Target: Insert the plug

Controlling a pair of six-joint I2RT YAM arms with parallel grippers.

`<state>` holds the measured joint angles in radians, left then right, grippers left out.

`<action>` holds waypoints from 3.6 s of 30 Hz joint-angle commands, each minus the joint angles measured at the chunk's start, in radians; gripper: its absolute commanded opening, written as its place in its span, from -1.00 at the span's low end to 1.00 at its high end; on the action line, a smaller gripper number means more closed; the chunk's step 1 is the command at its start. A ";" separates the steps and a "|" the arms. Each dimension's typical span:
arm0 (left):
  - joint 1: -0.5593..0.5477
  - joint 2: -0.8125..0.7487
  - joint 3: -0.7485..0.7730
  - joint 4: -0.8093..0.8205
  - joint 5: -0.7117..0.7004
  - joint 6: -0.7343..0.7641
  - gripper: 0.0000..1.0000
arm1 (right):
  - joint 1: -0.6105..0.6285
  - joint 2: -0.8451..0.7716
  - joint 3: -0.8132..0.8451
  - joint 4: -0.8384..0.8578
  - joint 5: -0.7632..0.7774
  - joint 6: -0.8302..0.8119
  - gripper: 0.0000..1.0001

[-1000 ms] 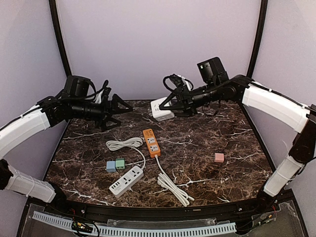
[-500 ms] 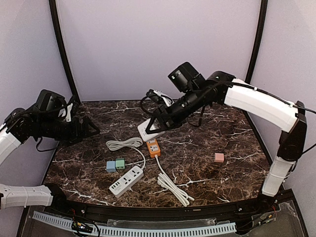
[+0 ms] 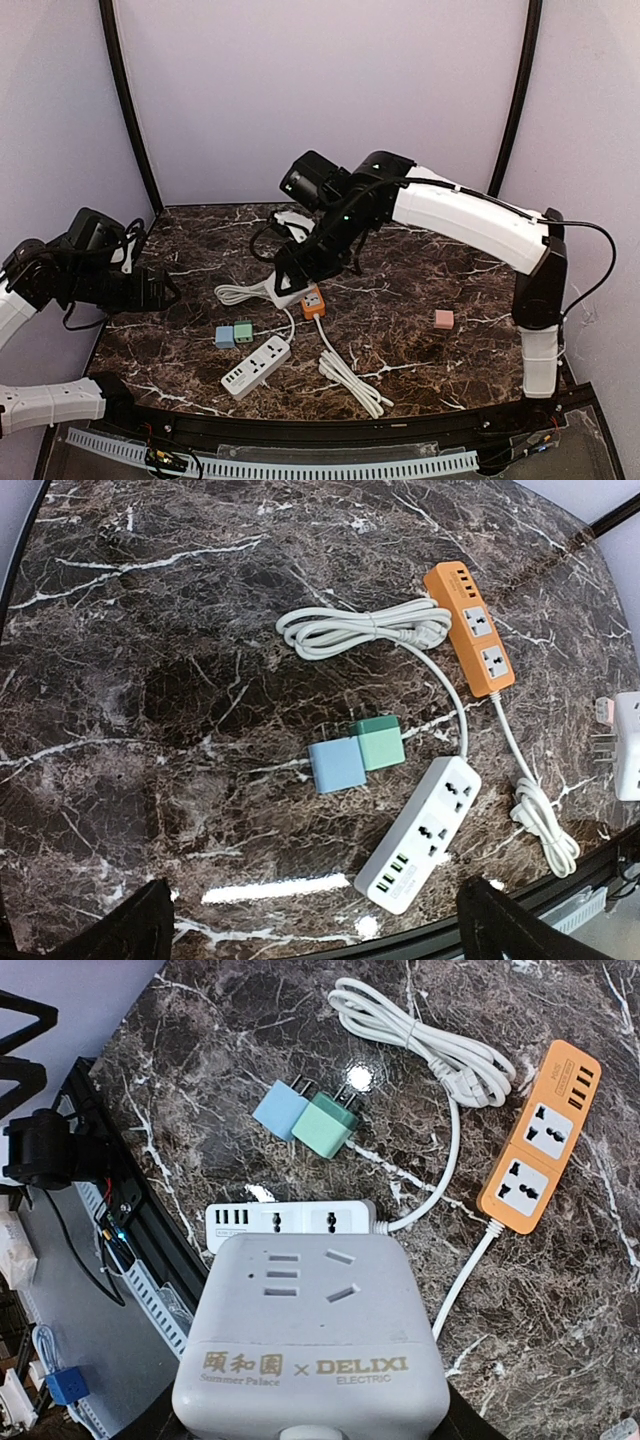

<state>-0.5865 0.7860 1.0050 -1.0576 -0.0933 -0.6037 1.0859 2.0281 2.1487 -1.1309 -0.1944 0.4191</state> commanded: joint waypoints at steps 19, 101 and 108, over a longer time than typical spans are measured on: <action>-0.001 -0.072 -0.146 0.184 -0.182 0.123 0.97 | 0.087 0.203 0.079 -0.059 0.060 -0.019 -1.00; 0.000 -0.093 -0.186 0.214 -0.257 0.133 0.97 | 0.126 0.306 0.091 -0.105 0.137 0.075 -1.00; -0.001 -0.099 -0.186 0.213 -0.262 0.133 0.97 | 0.137 0.315 0.093 -0.138 0.131 0.064 -1.00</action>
<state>-0.5865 0.6971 0.8349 -0.8383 -0.3386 -0.4644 1.2034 2.3608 2.2578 -1.1858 -0.0841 0.4904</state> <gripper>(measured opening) 0.987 0.580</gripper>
